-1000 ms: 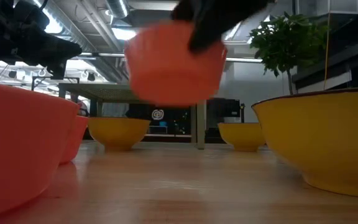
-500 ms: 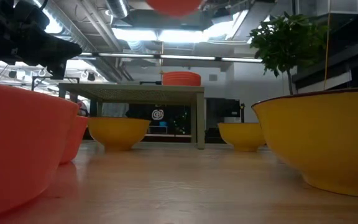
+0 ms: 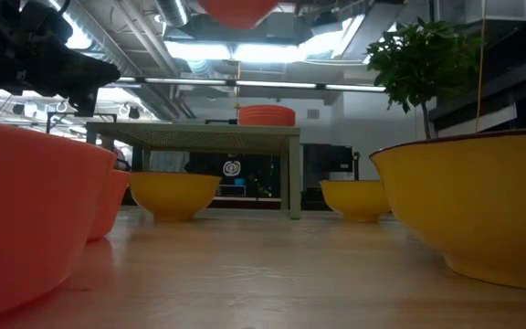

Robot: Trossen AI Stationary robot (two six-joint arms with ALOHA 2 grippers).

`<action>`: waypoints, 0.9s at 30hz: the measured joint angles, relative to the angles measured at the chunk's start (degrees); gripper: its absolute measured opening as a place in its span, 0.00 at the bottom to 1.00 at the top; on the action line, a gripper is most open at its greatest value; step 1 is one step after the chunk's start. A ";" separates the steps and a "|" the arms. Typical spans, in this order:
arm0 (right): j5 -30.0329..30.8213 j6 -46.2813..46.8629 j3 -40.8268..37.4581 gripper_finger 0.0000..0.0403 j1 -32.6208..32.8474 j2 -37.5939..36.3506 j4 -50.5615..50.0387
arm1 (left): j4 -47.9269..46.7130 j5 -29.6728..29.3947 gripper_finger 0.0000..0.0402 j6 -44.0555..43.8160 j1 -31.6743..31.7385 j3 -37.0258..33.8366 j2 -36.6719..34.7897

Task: Pick & Place Mini bowls
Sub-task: Stack the orange bowl on top of the other orange bowls on the shelf

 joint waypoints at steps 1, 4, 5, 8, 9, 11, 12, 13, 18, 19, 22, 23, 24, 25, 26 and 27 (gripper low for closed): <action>0.00 -0.53 0.00 0.02 -1.15 0.00 0.00 | 0.02 0.02 0.09 0.00 0.00 0.00 -0.02; -0.01 -2.16 0.00 0.02 -4.45 0.00 0.00 | 0.00 0.01 0.09 0.00 0.02 0.01 -0.01; -0.09 -2.67 0.00 0.02 -5.45 0.00 -0.02 | 0.01 0.00 0.09 0.00 0.02 0.01 0.00; -0.42 -3.25 0.00 0.03 -8.39 0.00 0.02 | 0.00 0.01 0.09 0.00 0.00 0.00 -0.01; -0.42 -3.42 0.00 0.03 -9.22 0.00 0.00 | 0.00 0.02 0.09 0.00 0.00 0.00 -0.02; -0.39 -4.92 0.00 0.03 -10.58 0.00 0.00 | 0.02 0.01 0.09 0.00 0.01 0.01 -0.01; -0.39 -5.80 0.00 0.03 -11.12 0.00 0.01 | 0.00 0.00 0.09 0.00 0.02 0.02 -0.02; -0.39 -6.46 0.00 0.03 -11.65 0.00 0.03 | 0.00 0.01 0.09 0.00 0.00 0.00 0.00; -0.07 -9.92 0.00 0.03 -14.25 0.00 0.07 | 0.02 0.02 0.09 0.00 0.02 0.00 -0.02; 0.03 -10.50 0.00 0.03 -14.77 0.00 0.16 | 0.00 0.00 0.09 0.00 0.00 0.02 -0.02; 0.07 -12.20 0.00 0.03 -16.28 0.00 0.54 | 0.01 0.00 0.09 0.00 0.01 0.02 -0.02; 0.07 -12.52 0.00 0.03 -16.81 0.00 0.87 | 0.02 0.01 0.09 0.00 0.00 0.01 -0.01; 0.07 -12.75 0.00 0.03 -17.37 0.00 1.33 | 0.02 0.02 0.09 0.00 0.01 0.02 0.00; 0.06 -12.87 0.00 0.03 -17.86 0.00 1.76 | 0.02 0.01 0.09 0.00 0.00 0.01 -0.01; 0.06 -12.92 0.00 0.03 -18.38 0.00 2.27 | 0.00 0.02 0.09 0.00 0.00 0.00 0.00; 0.05 -12.92 0.00 0.03 -18.91 0.00 2.71 | 0.00 0.02 0.09 0.00 0.02 0.00 -0.02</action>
